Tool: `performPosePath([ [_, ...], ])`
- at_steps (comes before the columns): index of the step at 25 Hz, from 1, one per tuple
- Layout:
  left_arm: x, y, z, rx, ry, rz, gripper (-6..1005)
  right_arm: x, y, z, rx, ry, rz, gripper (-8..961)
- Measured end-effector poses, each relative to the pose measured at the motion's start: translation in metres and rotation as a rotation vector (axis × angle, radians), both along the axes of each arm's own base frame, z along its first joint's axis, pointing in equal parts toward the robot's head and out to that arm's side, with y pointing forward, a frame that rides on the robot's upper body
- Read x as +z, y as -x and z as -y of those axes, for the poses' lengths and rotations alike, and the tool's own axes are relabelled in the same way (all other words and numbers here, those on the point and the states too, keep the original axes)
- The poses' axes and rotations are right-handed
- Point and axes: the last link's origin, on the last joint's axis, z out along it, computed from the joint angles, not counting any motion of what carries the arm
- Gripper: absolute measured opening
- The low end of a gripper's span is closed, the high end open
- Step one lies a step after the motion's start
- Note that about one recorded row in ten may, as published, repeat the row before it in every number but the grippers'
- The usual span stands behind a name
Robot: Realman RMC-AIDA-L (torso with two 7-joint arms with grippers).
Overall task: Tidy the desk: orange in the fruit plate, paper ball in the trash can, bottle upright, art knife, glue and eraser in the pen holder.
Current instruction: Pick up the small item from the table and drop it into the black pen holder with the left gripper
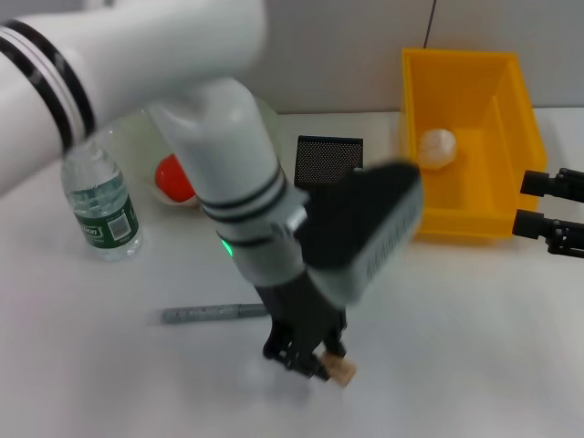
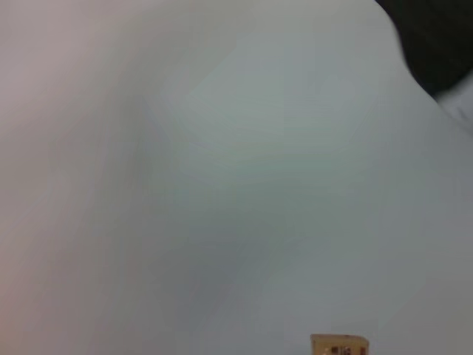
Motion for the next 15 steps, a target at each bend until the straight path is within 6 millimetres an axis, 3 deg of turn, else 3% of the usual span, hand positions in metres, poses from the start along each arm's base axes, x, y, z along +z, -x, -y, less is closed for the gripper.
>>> performPosePath([
  [2, 0.007, -0.001, -0.005, 0.057, -0.025, 0.040, 265, 0.003, 0.001, 0.002, 0.013, -0.001, -0.002, 745],
  [5, 0.034, 0.006, -0.025, 0.249, -0.169, 0.172, 265, 0.009, 0.000, 0.007, 0.022, -0.004, -0.003, 745],
  [7, 0.034, 0.006, -0.025, 0.249, -0.169, 0.172, 264, 0.012, -0.002, 0.010, 0.019, -0.008, -0.007, 745],
  [8, 0.051, 0.010, -0.034, 0.356, -0.234, 0.275, 264, 0.014, -0.003, 0.012, 0.016, -0.010, -0.009, 745],
  [15, 0.075, 0.022, -0.041, 0.509, -0.305, 0.432, 265, 0.018, -0.010, 0.025, 0.015, -0.008, -0.024, 745],
])
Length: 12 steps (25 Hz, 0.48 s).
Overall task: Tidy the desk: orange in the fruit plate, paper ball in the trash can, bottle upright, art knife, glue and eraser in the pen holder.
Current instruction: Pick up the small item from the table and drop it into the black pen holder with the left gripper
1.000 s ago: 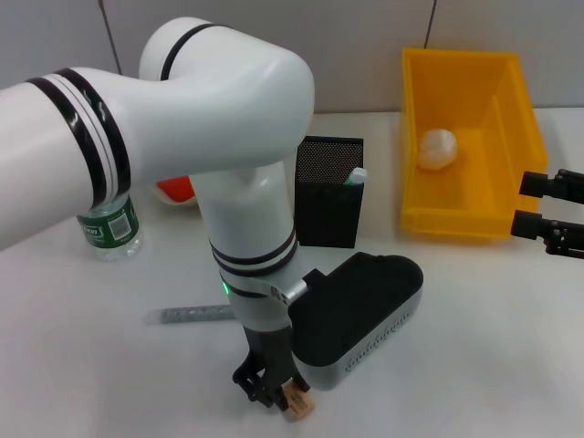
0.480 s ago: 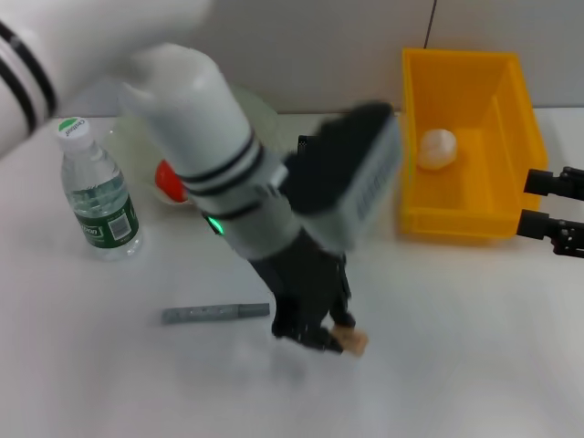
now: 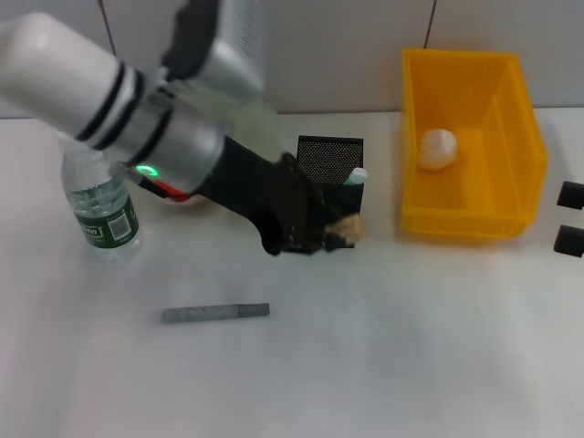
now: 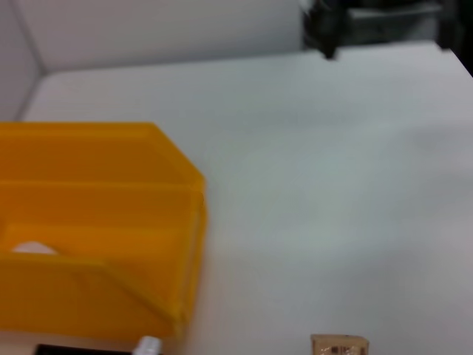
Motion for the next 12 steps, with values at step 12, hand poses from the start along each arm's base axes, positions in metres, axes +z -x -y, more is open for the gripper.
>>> performPosePath([
  [12, 0.019, 0.013, -0.016, 0.160, -0.200, 0.328, 267, -0.005, -0.004, 0.007, 0.009, 0.008, 0.014, 746],
])
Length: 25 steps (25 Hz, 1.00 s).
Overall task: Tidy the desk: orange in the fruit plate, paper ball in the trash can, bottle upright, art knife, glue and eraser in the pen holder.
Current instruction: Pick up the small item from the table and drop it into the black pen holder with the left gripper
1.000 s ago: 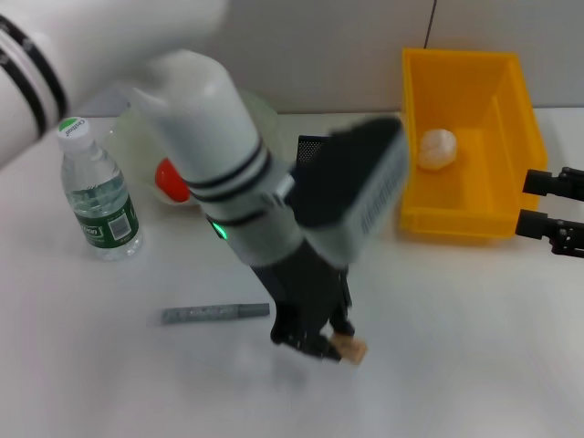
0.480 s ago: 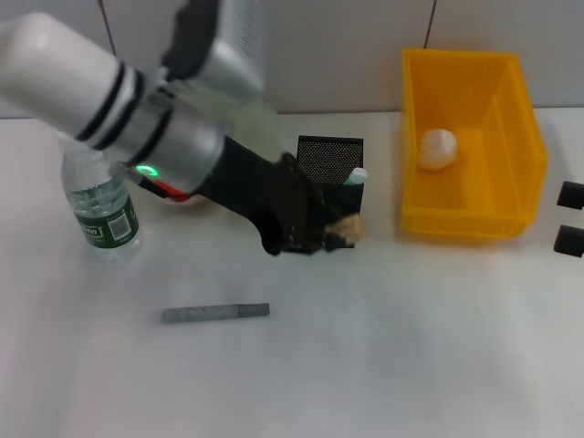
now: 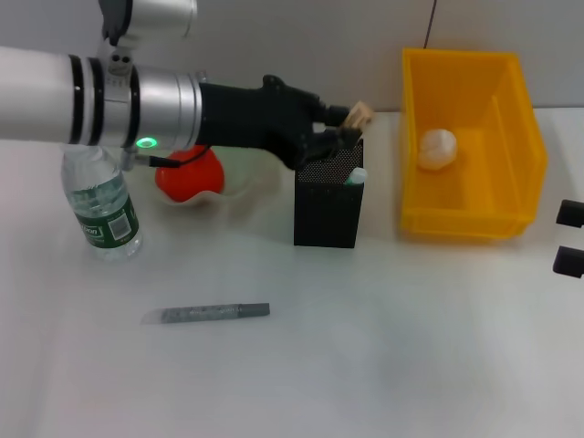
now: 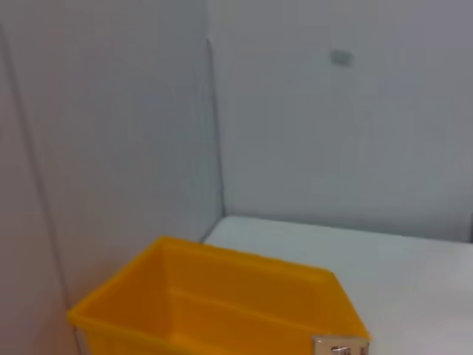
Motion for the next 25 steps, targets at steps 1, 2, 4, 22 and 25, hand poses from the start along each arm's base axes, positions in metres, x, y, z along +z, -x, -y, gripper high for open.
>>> performPosePath([
  [1, -0.003, -0.001, -0.002, 0.013, -0.015, 0.027, 267, 0.000, 0.001, -0.001, 0.002, 0.000, 0.000, 746],
  [2, -0.003, -0.001, -0.002, 0.013, -0.015, 0.027, 267, 0.000, 0.001, -0.001, 0.002, 0.001, -0.001, 745],
  [4, -0.014, 0.001, -0.012, 0.082, -0.090, 0.092, 267, 0.000, 0.001, -0.001, 0.001, 0.004, -0.002, 745],
  [22, -0.049, 0.015, -0.022, 0.170, -0.259, 0.030, 270, -0.002, 0.002, 0.001, -0.017, 0.030, -0.022, 745],
  [25, -0.051, 0.017, -0.021, 0.173, -0.257, 0.024, 270, -0.002, 0.002, 0.001, -0.019, 0.031, -0.024, 745],
])
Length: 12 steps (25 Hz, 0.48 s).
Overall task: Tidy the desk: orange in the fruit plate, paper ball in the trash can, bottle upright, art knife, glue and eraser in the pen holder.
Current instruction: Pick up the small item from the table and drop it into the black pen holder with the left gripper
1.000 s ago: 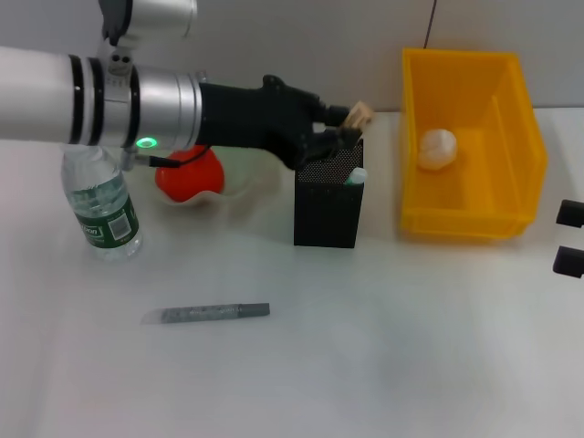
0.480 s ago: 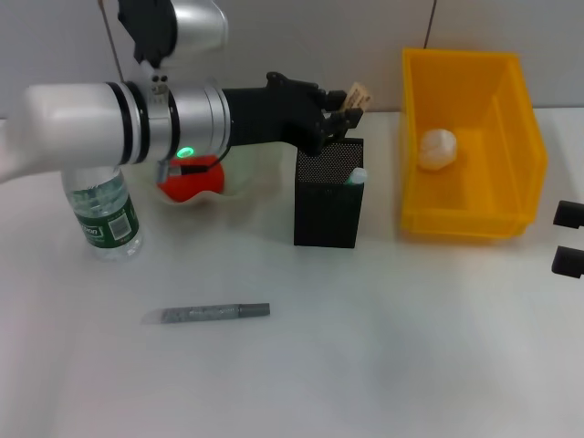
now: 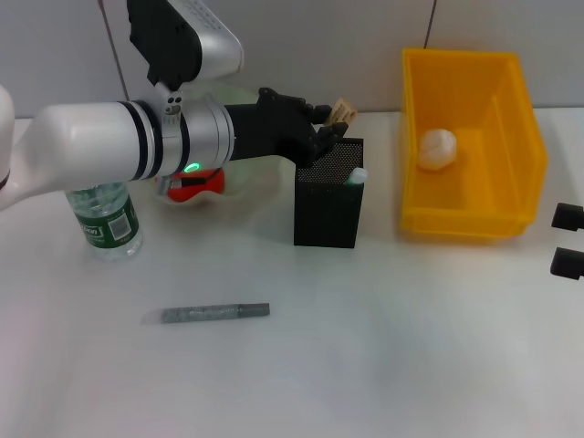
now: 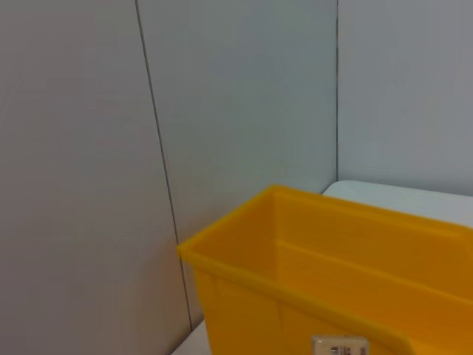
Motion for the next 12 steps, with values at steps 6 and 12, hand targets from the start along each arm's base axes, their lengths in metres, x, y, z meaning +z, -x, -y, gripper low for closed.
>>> performPosePath([
  [6, -0.0014, 0.0030, 0.0007, 0.005, 0.004, -0.006, 271, 0.0005, 0.0005, -0.0007, -0.001, -0.002, -0.003, 745],
  [12, -0.0010, 0.0033, 0.0003, 0.007, 0.003, -0.008, 493, 0.0007, 0.0014, -0.0018, 0.001, -0.003, -0.004, 745],
])
